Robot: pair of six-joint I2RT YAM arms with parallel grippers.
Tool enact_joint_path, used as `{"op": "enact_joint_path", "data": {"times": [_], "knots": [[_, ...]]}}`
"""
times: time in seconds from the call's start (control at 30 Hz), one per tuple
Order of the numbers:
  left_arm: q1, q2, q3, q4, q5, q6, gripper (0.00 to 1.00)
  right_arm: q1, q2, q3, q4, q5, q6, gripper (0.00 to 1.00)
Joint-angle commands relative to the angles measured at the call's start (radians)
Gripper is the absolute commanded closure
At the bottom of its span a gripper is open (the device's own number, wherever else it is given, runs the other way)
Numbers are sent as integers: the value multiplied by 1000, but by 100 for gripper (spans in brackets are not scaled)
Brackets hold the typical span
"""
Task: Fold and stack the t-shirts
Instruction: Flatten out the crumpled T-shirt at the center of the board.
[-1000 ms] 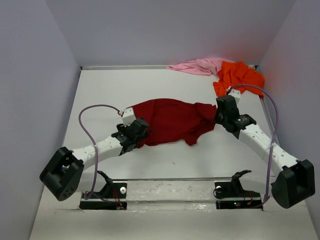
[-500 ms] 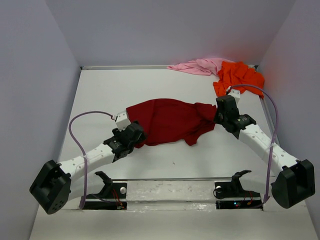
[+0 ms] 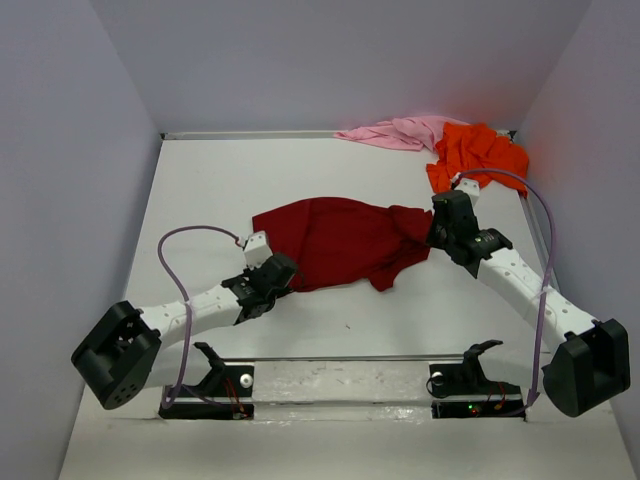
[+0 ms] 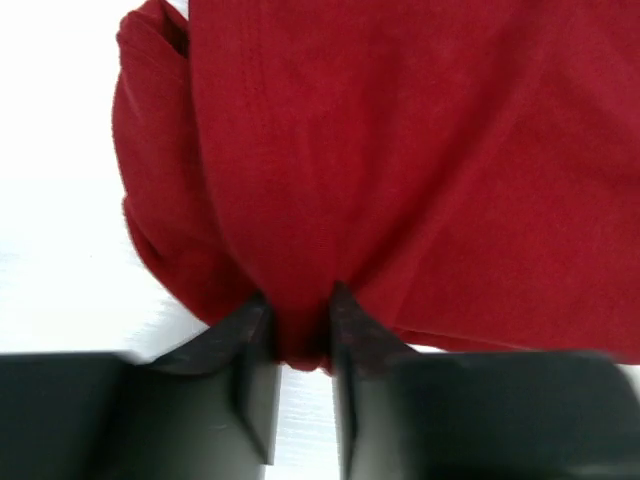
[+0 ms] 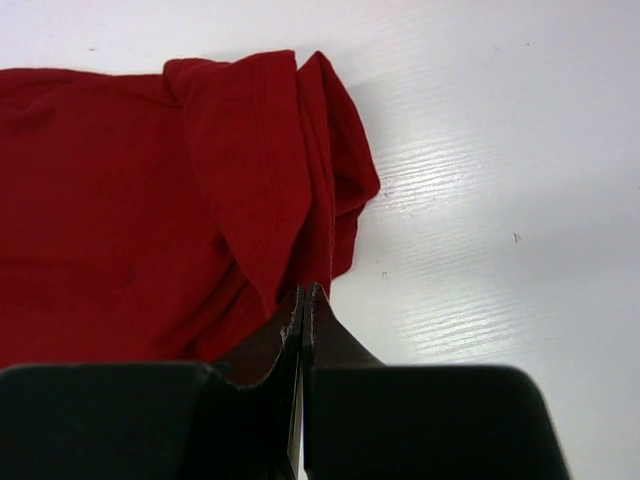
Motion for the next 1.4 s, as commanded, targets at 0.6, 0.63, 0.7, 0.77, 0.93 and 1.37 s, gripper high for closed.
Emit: {"op": "enact_joint_path", "data": {"times": [0.6, 0.63, 0.7, 0.77, 0.93, 1.37], "knots": [[-9, -145, 386, -62, -259, 430, 100, 12, -18, 8, 40, -23, -15, 100], [-4, -154, 389, 4, -259, 470, 100, 12, -18, 8, 40, -21, -13, 100], [26, -142, 448, 1, -272, 536, 100, 12, -21, 8, 40, -16, -13, 100], [64, -108, 510, -23, -280, 565, 100, 12, -32, 6, 40, -6, -11, 100], [141, -130, 653, -51, -302, 656, 100, 12, -48, 4, 42, 2, -18, 100], [365, -153, 803, -42, -187, 705, 100, 12, -55, 8, 43, 8, -11, 100]]}}
